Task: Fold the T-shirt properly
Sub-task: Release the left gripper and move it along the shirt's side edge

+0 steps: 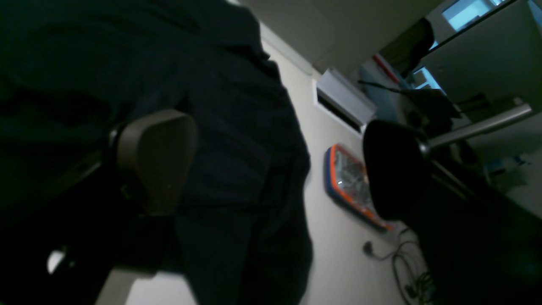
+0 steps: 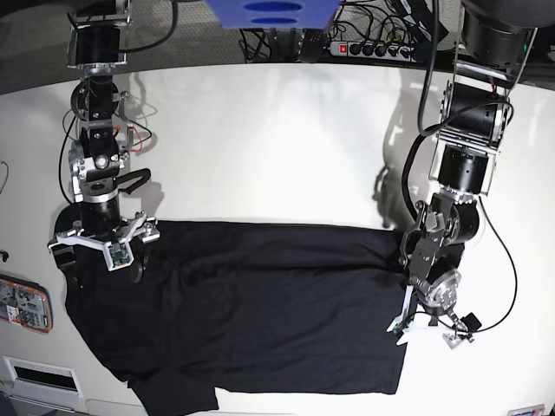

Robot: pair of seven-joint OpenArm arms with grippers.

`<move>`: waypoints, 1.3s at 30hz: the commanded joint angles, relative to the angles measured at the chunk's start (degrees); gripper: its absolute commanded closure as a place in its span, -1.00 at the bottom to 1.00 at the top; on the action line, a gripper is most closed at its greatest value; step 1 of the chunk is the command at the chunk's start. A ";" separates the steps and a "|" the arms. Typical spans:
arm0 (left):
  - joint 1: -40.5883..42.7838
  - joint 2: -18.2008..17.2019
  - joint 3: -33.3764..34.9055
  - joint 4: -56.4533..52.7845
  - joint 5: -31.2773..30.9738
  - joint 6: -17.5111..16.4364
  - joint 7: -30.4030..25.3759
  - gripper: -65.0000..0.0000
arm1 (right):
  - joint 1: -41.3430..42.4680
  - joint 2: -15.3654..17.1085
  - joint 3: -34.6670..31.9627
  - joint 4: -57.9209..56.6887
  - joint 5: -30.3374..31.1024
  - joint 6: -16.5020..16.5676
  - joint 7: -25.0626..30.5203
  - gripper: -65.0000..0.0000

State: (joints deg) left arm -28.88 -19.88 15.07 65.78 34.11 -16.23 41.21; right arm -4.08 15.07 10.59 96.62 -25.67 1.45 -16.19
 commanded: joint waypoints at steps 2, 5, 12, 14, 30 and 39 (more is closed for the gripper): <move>2.47 -0.47 -0.08 8.38 0.49 0.10 -0.38 -0.67 | 0.87 0.53 0.27 1.45 -0.04 -0.97 1.37 -0.90; 5.89 -0.65 0.36 15.50 1.10 -5.79 -0.38 -0.67 | 0.87 0.53 0.44 1.18 -0.04 -0.97 1.55 -0.90; 5.54 -1.88 5.28 9.87 2.24 -17.13 -0.46 -0.67 | 0.87 0.45 0.27 1.18 -0.04 -0.97 1.55 -0.90; 4.22 -2.06 7.04 7.76 2.42 -17.13 -1.96 -0.67 | 0.87 0.45 0.44 1.18 0.04 -0.97 1.55 -0.90; -2.28 0.76 7.04 -4.37 1.80 -12.03 -8.55 -0.67 | 0.87 0.71 0.36 1.18 8.48 -0.97 1.28 -0.90; -6.24 0.85 7.48 -10.97 1.80 -11.86 -9.17 -0.67 | 0.96 0.71 0.27 1.10 8.48 -0.97 1.46 -0.90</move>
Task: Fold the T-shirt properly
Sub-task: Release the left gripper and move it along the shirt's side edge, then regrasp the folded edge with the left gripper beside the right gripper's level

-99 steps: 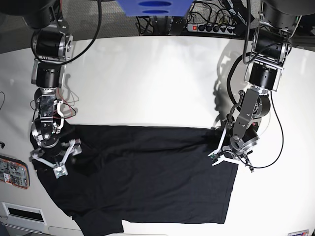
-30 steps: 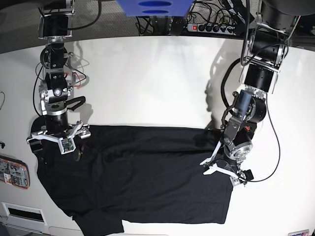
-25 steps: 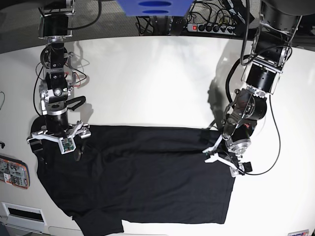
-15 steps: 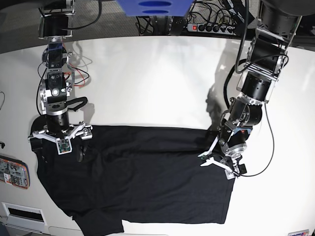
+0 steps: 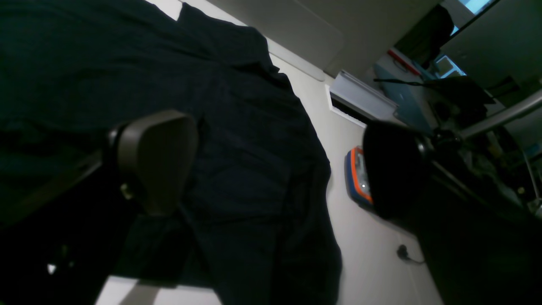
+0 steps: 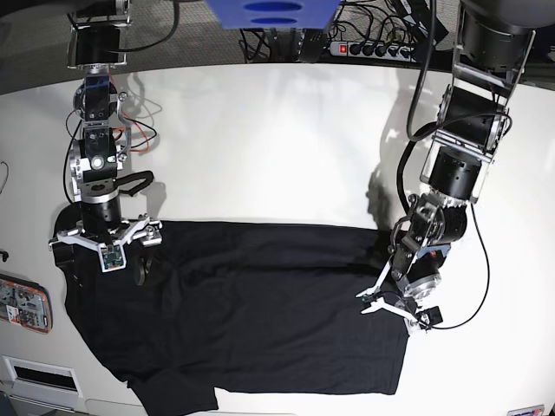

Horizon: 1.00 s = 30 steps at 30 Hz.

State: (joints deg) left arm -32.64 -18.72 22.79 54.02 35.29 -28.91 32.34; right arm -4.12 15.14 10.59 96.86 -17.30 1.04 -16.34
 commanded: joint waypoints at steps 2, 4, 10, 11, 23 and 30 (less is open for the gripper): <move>-4.68 0.30 -0.50 -5.45 0.62 0.91 -3.46 -0.67 | 1.00 0.64 0.27 1.03 0.11 -0.55 1.61 -0.90; -6.35 1.80 -1.03 -9.76 0.62 0.99 -5.92 -0.67 | 1.00 0.64 0.27 1.12 0.11 -0.55 1.61 -0.90; -7.58 3.29 -5.16 -10.02 0.62 0.99 -7.68 -0.67 | 1.00 0.64 0.27 0.94 0.11 -0.55 1.70 -0.90; -8.54 3.47 -5.16 -10.11 0.62 0.99 -7.68 -0.67 | 1.00 0.64 0.27 0.94 0.11 -0.55 1.70 -0.90; -14.96 2.15 -8.59 -20.31 -1.57 4.25 -7.85 -0.67 | 1.00 0.64 0.27 0.59 0.11 -0.55 1.79 -0.90; -13.47 1.80 -23.80 -10.55 -10.54 4.95 -6.27 -0.67 | 1.00 0.47 0.27 0.59 0.20 -0.55 1.44 -0.90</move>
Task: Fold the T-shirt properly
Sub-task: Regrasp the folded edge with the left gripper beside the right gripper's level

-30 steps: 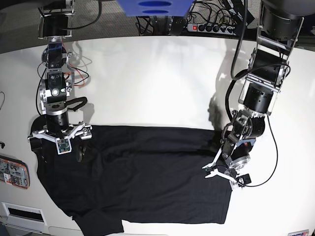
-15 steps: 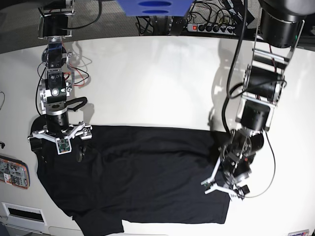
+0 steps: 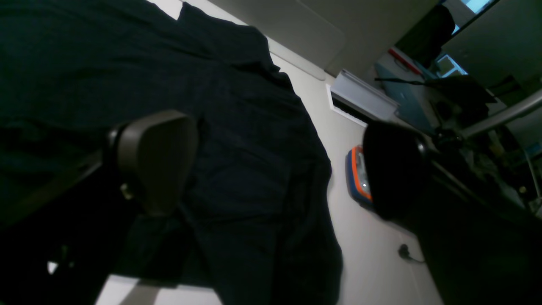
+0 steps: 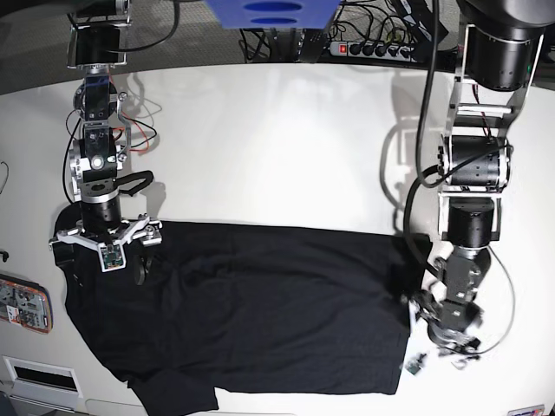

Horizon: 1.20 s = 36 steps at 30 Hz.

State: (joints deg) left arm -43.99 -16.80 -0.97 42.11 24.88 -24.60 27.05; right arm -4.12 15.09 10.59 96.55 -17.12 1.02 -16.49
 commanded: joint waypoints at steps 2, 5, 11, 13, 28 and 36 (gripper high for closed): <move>0.87 1.46 -5.40 7.52 -4.97 0.64 2.80 -0.67 | 1.00 0.07 0.27 0.81 2.22 -0.53 1.59 -0.90; 8.60 2.95 -11.03 22.82 -12.97 0.64 8.95 -0.67 | 1.44 -0.10 0.53 -0.07 12.51 -0.53 1.41 -0.90; 19.86 6.82 -11.47 40.84 -17.10 0.64 13.61 -0.67 | 1.53 -0.10 1.50 -12.03 25.17 -0.53 1.41 -0.90; 21.79 7.26 -11.55 41.45 -17.46 0.64 13.61 -0.67 | 3.28 -0.10 1.32 -15.37 25.17 -0.53 1.50 -0.90; 27.06 8.75 -11.12 37.15 -17.54 0.64 5.44 -0.67 | 15.94 -0.10 1.06 -31.81 25.08 -0.53 1.41 -0.90; 27.24 8.75 -11.12 25.98 -17.63 0.64 -4.76 -0.67 | 16.03 -0.02 1.06 -36.82 24.99 -0.53 1.85 -0.90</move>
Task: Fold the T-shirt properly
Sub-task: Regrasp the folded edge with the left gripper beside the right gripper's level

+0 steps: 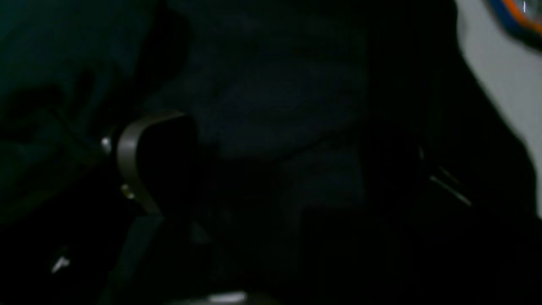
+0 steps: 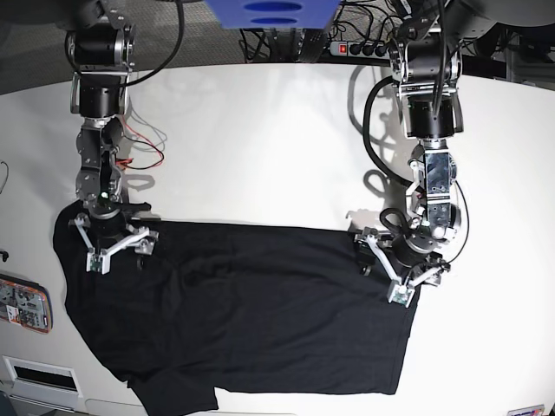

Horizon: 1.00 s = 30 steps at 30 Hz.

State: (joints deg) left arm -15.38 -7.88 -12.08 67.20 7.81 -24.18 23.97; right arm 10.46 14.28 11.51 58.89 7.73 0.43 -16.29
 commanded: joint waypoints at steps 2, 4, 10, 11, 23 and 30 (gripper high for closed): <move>-1.37 -0.16 -0.19 -0.87 -0.56 0.23 -3.79 -0.67 | 1.45 0.97 0.14 -0.65 0.14 0.15 1.66 -0.90; -1.37 -0.16 -0.19 -1.57 -0.56 0.23 -4.49 -0.67 | 1.45 0.97 0.14 -2.59 0.14 0.15 1.74 -0.90; 0.12 -0.16 -0.36 -1.57 -0.65 0.23 -5.02 -0.67 | 7.17 0.97 0.14 -9.00 0.14 3.84 1.74 -0.90; 0.83 -0.34 -0.36 -1.57 -0.65 0.23 -5.02 -0.67 | 8.05 0.97 0.14 -10.50 0.14 4.63 1.74 -0.90; 6.19 -8.08 -0.01 -1.66 -17.62 0.23 -4.93 -0.67 | 6.38 0.97 0.05 -11.03 0.05 4.80 1.83 -0.90; 6.45 -8.16 -0.10 -1.40 -18.06 0.23 -4.93 -0.67 | 3.74 0.97 0.05 -10.76 0.05 4.80 1.83 -0.90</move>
State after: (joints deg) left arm -7.92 -15.57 -12.08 65.08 -10.13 -24.18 18.94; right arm 14.20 14.74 11.51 48.23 7.97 5.15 -11.44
